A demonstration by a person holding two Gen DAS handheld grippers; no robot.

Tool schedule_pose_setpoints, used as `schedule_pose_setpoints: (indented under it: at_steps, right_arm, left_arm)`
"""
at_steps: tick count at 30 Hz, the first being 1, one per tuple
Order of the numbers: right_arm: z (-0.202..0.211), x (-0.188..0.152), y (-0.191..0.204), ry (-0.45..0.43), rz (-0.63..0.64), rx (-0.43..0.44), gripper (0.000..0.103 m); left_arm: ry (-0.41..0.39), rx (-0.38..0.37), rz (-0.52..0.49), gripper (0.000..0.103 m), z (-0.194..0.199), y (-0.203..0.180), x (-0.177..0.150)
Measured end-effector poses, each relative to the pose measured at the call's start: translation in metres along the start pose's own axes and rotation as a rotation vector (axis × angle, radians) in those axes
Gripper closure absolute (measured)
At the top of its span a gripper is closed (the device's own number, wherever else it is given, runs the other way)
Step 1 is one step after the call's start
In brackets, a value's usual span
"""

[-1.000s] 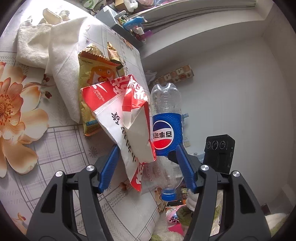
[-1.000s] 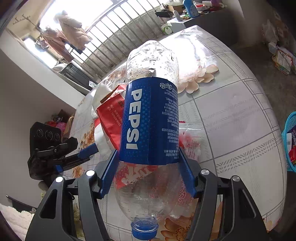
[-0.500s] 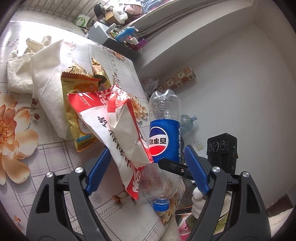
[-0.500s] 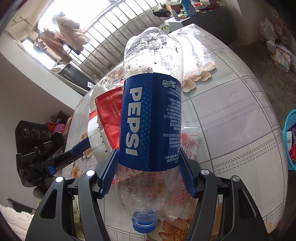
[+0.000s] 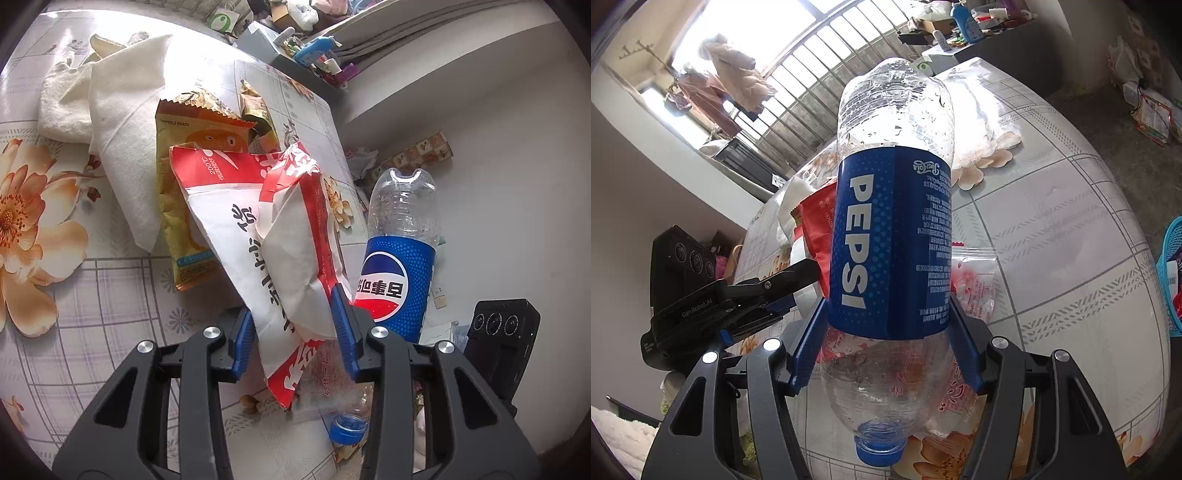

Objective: Collect trash
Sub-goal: 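Lift and carry the snack bag and Pepsi bottle over the blue wastebasket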

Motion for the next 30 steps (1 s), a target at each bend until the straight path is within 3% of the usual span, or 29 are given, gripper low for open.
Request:
schedule_pose_setpoints:
  at_steps: [3,4,15,22,30]
  right_arm:
    - [0.015,-0.001,-0.004,-0.041,-0.028,0.025,0.042]
    - [0.022,-0.001,-0.005,-0.059,-0.033,0.030,0.042]
    - [0.079,-0.009,-0.015,-0.188,-0.073,0.022,0.042]
    - [0.121,-0.016,-0.026,-0.301,-0.090,-0.009,0.042]
    - [0.178,-0.040,-0.060,-0.428,-0.190,-0.104,0.042]
  left_arm:
    - [-0.017,-0.023,-0.039,0.083,0.010,-0.009,-0.003]
    - [-0.028,-0.024,-0.055,0.103,0.014,-0.012,-0.005]
    - [-0.110,-0.067,-0.227,0.103,0.045,-0.043,-0.020]
    - [-0.191,-0.114,-0.409,0.103,0.064,-0.097,-0.027]
    - [-0.173,-0.152,-0.546,0.103,0.053,-0.156,-0.029]
Point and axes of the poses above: each gripper's, at about its wrist camera, not at the fingertips, and z roughly against the way its jaws point, y to its left, x to its top, the point moved 1 cm from there along -z, roughly the way its jaws point, and after that the axes turned 14 degrees about z, right-handed, at the moved point
